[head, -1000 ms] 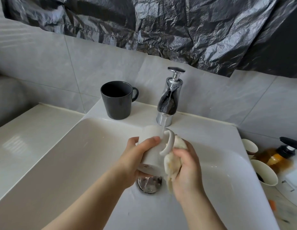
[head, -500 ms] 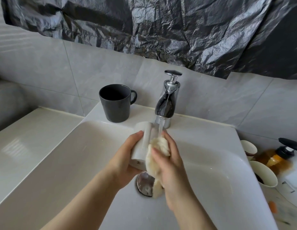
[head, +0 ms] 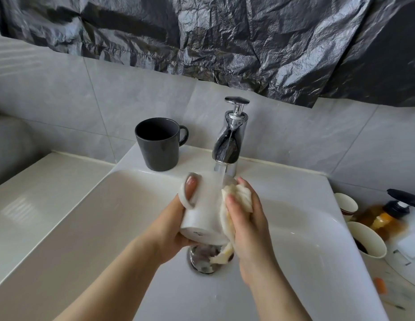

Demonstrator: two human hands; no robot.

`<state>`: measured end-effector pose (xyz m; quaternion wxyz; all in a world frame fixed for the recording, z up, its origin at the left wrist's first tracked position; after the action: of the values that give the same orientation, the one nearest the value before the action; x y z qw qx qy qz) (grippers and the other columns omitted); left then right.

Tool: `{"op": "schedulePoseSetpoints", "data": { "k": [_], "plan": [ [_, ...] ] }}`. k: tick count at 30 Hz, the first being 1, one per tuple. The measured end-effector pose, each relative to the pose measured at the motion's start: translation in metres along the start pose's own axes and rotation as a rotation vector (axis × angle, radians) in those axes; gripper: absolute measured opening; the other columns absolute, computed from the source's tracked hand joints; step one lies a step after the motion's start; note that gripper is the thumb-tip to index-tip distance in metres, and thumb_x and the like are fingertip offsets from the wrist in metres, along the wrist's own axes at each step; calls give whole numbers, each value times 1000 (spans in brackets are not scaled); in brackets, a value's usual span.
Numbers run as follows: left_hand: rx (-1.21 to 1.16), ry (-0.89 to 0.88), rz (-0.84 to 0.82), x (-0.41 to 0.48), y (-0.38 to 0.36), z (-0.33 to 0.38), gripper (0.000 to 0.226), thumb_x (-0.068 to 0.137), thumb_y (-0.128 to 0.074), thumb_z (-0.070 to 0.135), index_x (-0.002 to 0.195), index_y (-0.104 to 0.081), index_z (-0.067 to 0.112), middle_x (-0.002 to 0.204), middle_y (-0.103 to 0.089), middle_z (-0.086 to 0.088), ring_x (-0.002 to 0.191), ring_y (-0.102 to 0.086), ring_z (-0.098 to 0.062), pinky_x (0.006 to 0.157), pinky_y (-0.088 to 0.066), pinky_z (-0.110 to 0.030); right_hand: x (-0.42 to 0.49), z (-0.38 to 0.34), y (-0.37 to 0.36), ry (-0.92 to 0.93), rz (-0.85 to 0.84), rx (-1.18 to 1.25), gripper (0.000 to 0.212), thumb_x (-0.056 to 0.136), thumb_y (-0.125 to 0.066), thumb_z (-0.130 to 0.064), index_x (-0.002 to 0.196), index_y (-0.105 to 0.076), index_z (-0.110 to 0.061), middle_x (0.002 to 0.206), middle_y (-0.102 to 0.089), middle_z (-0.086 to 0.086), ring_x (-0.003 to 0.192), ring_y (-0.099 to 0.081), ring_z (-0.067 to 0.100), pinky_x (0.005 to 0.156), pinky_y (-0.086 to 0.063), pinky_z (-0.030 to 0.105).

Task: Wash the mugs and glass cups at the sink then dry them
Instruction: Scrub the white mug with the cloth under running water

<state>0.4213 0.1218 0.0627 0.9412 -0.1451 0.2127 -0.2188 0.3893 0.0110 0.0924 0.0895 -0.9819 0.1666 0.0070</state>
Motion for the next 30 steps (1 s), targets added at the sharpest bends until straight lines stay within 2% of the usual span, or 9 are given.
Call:
{"op": "schedulePoseSetpoints", "data": {
  "k": [3,7,12,16,20,23,25,27,30],
  "plan": [
    [-85,39,-6,0,1,-5,53,72,-52,60,104,-69,20,93,-74,-5,80,-70,-23,72,-54,-42,3,12,7,-133,47,128,19,86,-60,-36,105,-60,-34,109,-67,-12,100,-62,3,88,-49,26],
    [-251,24,-24,1,-5,-6,52,73,-50,64,93,-73,22,92,-74,-4,79,-70,-23,75,-50,-41,6,27,28,-205,223,146,26,86,-59,-46,94,-64,-22,98,-70,-1,95,-65,16,85,-52,33],
    [132,-50,100,5,10,1,61,56,-82,40,113,-62,30,105,-70,-9,89,-69,-29,72,-58,-51,6,22,36,-83,311,-55,24,84,-59,-45,96,-61,-24,97,-68,1,94,-64,18,86,-51,36],
    [-35,58,112,4,15,-10,67,55,-83,38,116,-62,22,100,-69,-12,87,-66,-31,68,-57,-47,6,5,40,10,346,-130,6,89,-59,-30,94,-57,-27,95,-64,-5,95,-62,19,86,-50,36],
    [-178,82,15,2,7,-6,52,59,-76,38,105,-64,17,84,-69,-13,78,-65,-33,55,-54,-41,4,16,64,-51,488,28,19,89,-58,-29,104,-53,-40,104,-61,-3,101,-59,25,96,-48,44],
    [-87,95,-4,1,2,-10,66,58,-78,45,114,-63,14,95,-69,-16,84,-66,-34,59,-55,-40,9,22,43,-115,312,199,6,84,-59,-41,90,-57,-41,101,-64,0,93,-60,25,91,-49,48],
    [-83,82,65,2,9,-11,62,63,-75,52,114,-63,17,96,-69,-15,88,-66,-34,64,-55,-43,12,18,25,-99,126,217,29,68,-65,-50,94,-60,-37,84,-62,-1,80,-56,25,81,-51,46],
    [-102,51,130,4,18,-8,44,80,-56,56,106,-63,22,96,-69,-13,91,-65,-34,69,-54,-46,9,6,13,-18,-5,37,41,59,-70,-43,98,-61,-37,77,-60,-8,73,-54,19,66,-45,31],
    [-55,-9,202,3,30,4,30,94,-45,48,99,-63,25,87,-70,-8,78,-65,-27,61,-51,-35,4,-5,11,54,-11,-193,22,61,-73,-39,79,-61,-37,61,-56,-15,61,-49,12,57,-38,24]
  ]
}}
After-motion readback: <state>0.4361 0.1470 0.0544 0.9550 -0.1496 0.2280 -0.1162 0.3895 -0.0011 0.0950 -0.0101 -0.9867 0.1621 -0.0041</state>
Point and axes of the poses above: each hand's wrist, its own x-axis towards the middle knuckle, its own y-axis out of the back of the hand, z = x × y, the point moved 10 cm from there along x, towards the middle knuckle
